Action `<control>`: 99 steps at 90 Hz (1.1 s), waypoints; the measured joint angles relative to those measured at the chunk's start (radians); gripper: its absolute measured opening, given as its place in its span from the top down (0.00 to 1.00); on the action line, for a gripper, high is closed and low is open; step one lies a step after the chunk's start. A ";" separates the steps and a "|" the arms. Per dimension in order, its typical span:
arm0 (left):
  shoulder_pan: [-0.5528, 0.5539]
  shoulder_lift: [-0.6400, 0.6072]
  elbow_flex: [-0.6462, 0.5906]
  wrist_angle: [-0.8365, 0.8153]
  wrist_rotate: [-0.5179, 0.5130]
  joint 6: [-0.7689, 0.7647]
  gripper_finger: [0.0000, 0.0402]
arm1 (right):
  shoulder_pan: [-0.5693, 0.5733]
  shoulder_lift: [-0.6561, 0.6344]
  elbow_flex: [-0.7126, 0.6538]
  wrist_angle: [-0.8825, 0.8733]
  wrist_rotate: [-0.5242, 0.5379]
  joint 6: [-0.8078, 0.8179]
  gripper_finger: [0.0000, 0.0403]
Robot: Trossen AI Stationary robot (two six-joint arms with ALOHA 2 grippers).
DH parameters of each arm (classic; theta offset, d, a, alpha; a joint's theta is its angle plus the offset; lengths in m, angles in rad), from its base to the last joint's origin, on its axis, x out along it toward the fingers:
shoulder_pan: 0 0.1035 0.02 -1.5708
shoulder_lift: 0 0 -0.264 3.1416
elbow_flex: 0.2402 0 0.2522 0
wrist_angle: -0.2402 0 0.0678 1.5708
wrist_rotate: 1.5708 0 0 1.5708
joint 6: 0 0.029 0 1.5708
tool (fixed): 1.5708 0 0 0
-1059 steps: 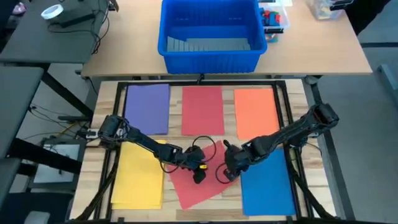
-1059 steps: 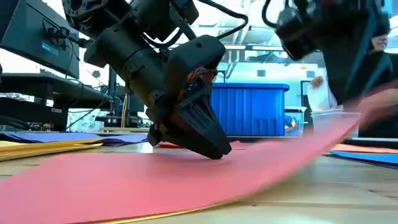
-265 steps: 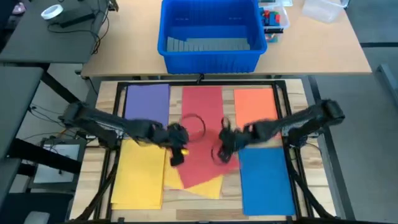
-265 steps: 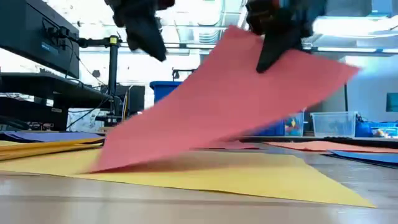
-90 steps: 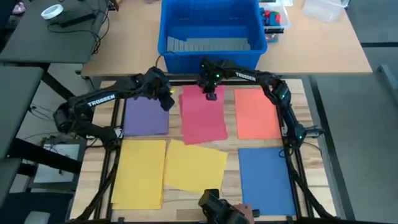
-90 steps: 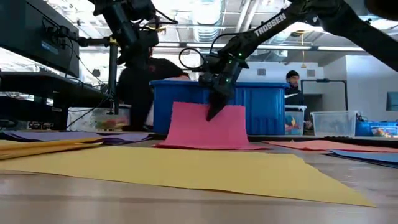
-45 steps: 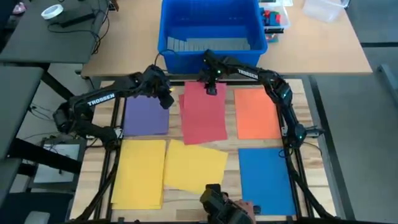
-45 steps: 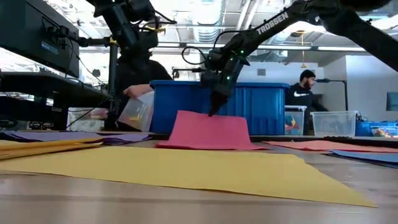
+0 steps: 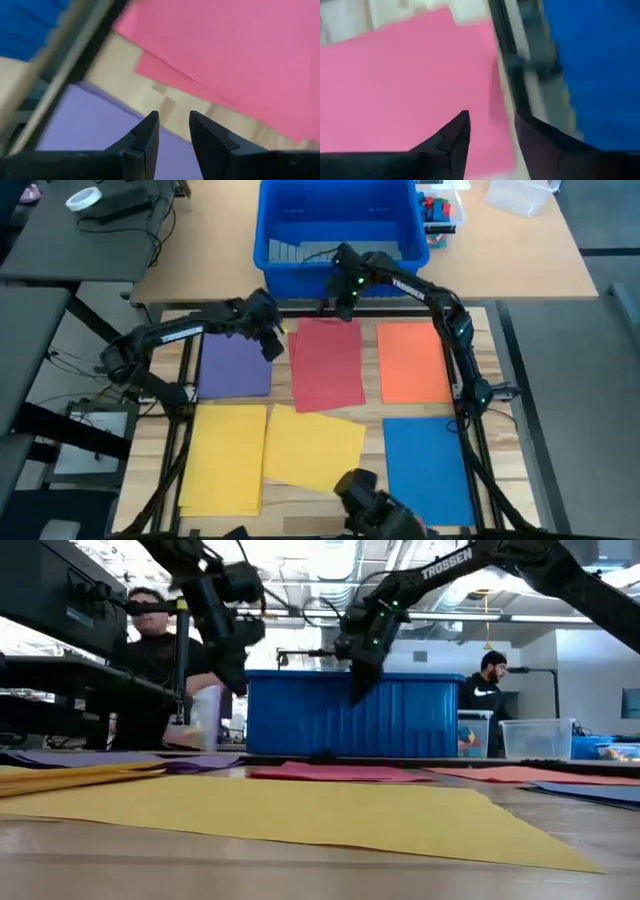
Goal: Organize paper
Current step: Stack the pink colored paper on top of the other pink colored paper
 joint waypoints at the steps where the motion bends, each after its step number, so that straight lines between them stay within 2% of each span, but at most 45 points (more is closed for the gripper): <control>1: 0.000 0.011 0.000 0.004 0.001 0.006 0.77 | -0.005 0.000 -0.004 -0.014 -0.004 0.004 0.66; 10: -0.001 0.112 0.000 0.035 0.024 0.049 0.77 | -0.040 0.002 -0.066 -0.073 -0.045 0.012 0.74; 23: -0.001 0.235 0.000 0.079 0.029 0.130 0.77 | -0.077 0.002 -0.184 -0.074 -0.109 -0.008 0.94; 28: -0.001 0.267 0.000 0.093 0.049 0.152 0.77 | -0.079 0.001 -0.227 -0.062 -0.134 -0.041 0.98; 43: -0.001 0.339 0.001 0.137 0.128 0.167 0.77 | -0.071 0.005 -0.341 0.011 -0.126 -0.069 0.99; 64: -0.001 0.376 0.006 0.142 0.131 0.162 0.77 | -0.057 0.004 -0.462 0.110 -0.065 -0.091 1.00; 74: 0.000 0.378 0.004 0.147 0.128 0.187 0.77 | -0.040 -0.005 -0.502 0.145 -0.029 -0.120 1.00; 99: -0.008 0.382 0.004 0.200 0.127 0.311 0.77 | -0.015 -0.004 -0.520 0.207 -0.015 -0.127 1.00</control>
